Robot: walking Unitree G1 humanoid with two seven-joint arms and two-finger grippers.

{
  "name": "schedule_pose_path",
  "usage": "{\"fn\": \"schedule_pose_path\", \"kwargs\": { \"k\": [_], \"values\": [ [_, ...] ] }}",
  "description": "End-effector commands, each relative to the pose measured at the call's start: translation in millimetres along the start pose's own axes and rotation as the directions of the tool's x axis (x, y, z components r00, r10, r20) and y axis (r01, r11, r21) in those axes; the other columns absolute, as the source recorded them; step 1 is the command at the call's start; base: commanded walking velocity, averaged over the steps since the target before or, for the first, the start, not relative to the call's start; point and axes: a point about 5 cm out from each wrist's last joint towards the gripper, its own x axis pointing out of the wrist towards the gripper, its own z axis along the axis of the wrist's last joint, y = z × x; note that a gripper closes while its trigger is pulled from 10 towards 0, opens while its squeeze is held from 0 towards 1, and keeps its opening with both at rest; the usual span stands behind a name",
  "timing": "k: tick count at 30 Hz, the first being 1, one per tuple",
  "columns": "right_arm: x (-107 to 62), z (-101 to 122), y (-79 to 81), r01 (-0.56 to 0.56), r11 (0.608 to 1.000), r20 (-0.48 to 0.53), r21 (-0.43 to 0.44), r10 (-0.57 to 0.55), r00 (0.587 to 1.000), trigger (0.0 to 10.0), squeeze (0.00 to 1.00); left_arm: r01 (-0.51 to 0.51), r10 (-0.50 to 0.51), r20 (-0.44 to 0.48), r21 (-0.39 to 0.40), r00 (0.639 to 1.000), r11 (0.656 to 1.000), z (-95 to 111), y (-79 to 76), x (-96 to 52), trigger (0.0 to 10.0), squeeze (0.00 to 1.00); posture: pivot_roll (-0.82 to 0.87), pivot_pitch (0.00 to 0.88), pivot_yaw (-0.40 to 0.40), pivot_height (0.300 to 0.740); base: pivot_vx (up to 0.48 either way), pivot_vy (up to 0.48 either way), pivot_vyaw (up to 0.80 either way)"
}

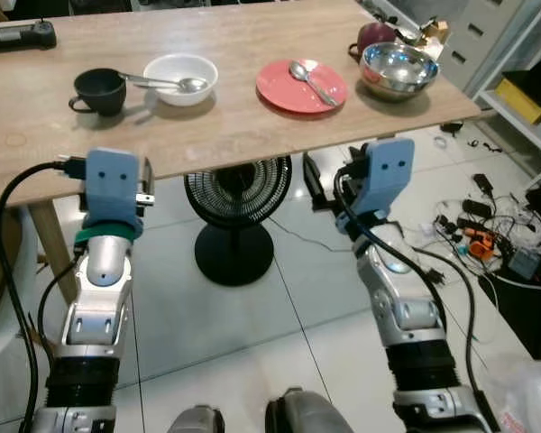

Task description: Setting the table

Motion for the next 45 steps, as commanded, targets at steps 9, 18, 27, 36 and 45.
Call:
{"fn": "schedule_pose_path", "kwargs": {
  "k": [9, 18, 27, 36, 45],
  "values": [
    [-3.1, -0.5, -9.1, 0.041, 0.999, -0.001, -0.005, -0.041, 0.999, 10.0, 0.0, 0.034, -0.035, -0.008, -0.012, 0.999, 0.999, 2.4, -6.7, 0.5, 10.0, 0.0, -0.1, 0.0, 0.022, 0.74, 0.472, 0.0, 0.0],
    [-3.3, -1.7, -9.5, 0.049, 0.999, -0.003, -0.007, -0.049, 0.999, 10.0, 0.0, 0.044, -0.044, -0.009, -0.015, 0.999, 0.999, 3.2, -8.0, 0.5, 10.0, 0.0, -0.1, 0.0, 0.025, 0.74, 0.472, 0.0, 0.0],
    [-4.4, -2.7, -11.6, 0.06, 0.998, -0.005, -0.012, -0.06, 0.998, 10.0, 0.0, 0.086, -0.086, -0.015, 0.013, 0.996, 0.996, 5.2, -17.2, -0.3, 10.0, 0.0, -0.1, 0.0, 0.031, 0.74, 0.071, 0.0, 0.0],
    [-5.4, -2.9, -12.3, 0.065, 0.998, -0.01, -0.023, -0.065, 0.998, 10.0, 0.0, 0.239, -0.246, -0.114, -0.072, 0.962, 0.968, 4.8, -31.9, -3.8, 10.0, 0.0, -0.1, 0.0, 0.029, 0.74, 0.0, 0.0, 0.0],
    [-7.8, -5.3, -4.3, 0.036, 0.999, -0.02, -0.023, -0.037, 0.999, 10.0, 0.0, 0.312, -0.305, -0.087, 0.083, 0.949, 0.947, 9.5, -14.9, 1.2, 10.0, 0.0, -0.09, 0.0, 0.027, 0.74, 0.0, 0.0, 0.0]
  ]
}}
